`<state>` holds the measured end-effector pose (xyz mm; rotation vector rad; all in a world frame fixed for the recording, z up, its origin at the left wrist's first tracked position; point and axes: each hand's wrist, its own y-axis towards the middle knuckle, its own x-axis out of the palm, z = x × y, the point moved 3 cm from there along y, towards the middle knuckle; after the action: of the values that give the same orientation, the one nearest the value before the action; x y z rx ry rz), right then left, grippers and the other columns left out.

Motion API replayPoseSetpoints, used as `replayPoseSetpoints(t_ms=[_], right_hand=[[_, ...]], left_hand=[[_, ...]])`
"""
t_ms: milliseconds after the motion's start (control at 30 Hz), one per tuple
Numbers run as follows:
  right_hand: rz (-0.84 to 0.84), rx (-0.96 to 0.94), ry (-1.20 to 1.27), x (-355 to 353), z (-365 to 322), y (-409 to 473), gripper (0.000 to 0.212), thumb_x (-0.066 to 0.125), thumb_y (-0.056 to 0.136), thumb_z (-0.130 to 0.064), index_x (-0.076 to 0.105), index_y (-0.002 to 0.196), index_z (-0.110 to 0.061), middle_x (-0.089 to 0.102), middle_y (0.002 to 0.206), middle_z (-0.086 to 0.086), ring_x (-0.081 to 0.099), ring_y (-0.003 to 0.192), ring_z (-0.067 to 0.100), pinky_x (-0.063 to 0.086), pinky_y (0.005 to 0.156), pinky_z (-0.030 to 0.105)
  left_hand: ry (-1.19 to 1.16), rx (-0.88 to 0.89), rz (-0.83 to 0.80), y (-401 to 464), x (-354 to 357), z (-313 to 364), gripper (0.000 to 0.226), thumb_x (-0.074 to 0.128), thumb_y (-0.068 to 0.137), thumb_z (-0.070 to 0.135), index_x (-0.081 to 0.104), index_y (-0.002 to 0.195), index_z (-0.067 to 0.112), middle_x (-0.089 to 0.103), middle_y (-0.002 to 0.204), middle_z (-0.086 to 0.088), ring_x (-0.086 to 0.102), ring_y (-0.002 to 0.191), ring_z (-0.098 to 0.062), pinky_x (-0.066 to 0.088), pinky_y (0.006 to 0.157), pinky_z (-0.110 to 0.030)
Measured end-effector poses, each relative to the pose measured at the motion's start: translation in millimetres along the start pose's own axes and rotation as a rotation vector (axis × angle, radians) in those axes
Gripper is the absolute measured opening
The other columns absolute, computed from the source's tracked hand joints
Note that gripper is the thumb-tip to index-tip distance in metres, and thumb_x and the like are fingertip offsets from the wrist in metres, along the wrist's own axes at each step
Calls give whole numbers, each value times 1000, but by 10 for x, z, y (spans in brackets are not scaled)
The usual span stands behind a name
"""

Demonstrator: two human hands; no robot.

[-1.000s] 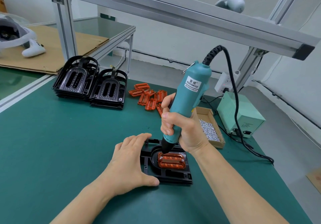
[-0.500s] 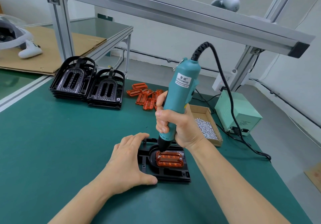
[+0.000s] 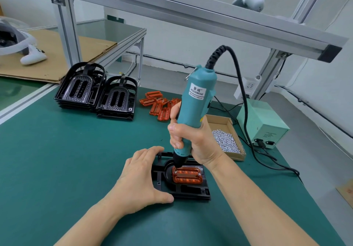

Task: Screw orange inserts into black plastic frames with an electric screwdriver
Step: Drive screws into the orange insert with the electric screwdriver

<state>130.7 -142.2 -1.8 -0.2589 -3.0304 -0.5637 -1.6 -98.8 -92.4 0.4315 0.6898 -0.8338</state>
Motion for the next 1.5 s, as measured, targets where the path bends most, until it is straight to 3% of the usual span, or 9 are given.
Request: replayPoseSetpoints(t_ms=[200, 333, 433, 633, 833, 1000, 1267, 1400, 1500], right_hand=[[-45, 23, -20, 21, 9, -44, 19, 57, 76, 5, 52, 75, -13, 46, 48, 0, 41, 38, 13, 42, 50, 25], [-136, 66, -6, 84, 17, -44, 27, 55, 74, 7, 57, 77, -19, 47, 48, 0, 41, 39, 13, 40, 49, 26], [-111, 49, -19, 70, -8, -35, 26, 55, 74, 7, 58, 79, -19, 46, 48, 2, 40, 38, 13, 39, 49, 26], [271, -89, 246, -231, -321, -10, 23, 62, 66, 1, 58, 77, -19, 44, 50, -3, 39, 39, 11, 39, 47, 21], [765, -138, 69, -762, -723, -152, 17, 72, 81, -18, 56, 77, -20, 51, 54, -4, 46, 43, 9, 42, 45, 21], [994, 115, -42, -1241, -779, -501, 24, 69, 88, -34, 51, 87, -18, 53, 54, -3, 51, 43, 9, 48, 46, 21], [769, 763, -612, -1624, -362, -1174, 31, 61, 93, -40, 48, 103, -13, 55, 82, 11, 59, 52, 19, 54, 53, 33], [716, 930, -911, -1658, -154, -1346, 38, 55, 93, -46, 46, 103, -11, 60, 87, 12, 67, 54, 24, 57, 62, 39], [667, 1029, -1111, -1670, -64, -1374, 41, 50, 93, -49, 45, 102, -9, 61, 84, 8, 70, 62, 24, 52, 65, 34]], left_hand=[[-2, -15, -6, 11, 4, -20, 111, 74, 41, 61, 20, 137, 46, 26, 120, 24, 23, 109, -6, 27, 95, -22], [4, -34, -14, 6, 6, -35, 112, 73, 40, 63, 17, 136, 49, 26, 123, 23, 25, 112, -9, 31, 96, -25], [2, -34, -7, 14, 7, -28, 113, 74, 40, 61, 19, 137, 47, 27, 124, 22, 27, 112, -9, 31, 95, -24], [25, -36, -8, 33, -9, -14, 114, 76, 41, 60, 19, 139, 44, 29, 127, 21, 28, 112, -10, 31, 98, -23], [35, -35, 8, 12, -6, -16, 113, 75, 42, 62, 20, 139, 44, 28, 123, 23, 25, 109, -8, 29, 96, -23], [41, -39, 9, -1, -5, -22, 114, 71, 40, 67, 18, 138, 45, 27, 125, 23, 22, 110, -6, 30, 97, -23], [66, -27, 19, -3, -20, -1, 112, 71, 41, 67, 19, 138, 44, 25, 120, 25, 19, 103, -1, 27, 96, -22], [68, -20, 28, -12, -21, 15, 111, 72, 41, 66, 21, 137, 43, 25, 117, 25, 19, 100, 0, 27, 98, -22], [68, -18, 34, -7, -28, 29, 111, 73, 42, 64, 22, 137, 42, 25, 114, 26, 18, 98, 1, 27, 100, -23]])
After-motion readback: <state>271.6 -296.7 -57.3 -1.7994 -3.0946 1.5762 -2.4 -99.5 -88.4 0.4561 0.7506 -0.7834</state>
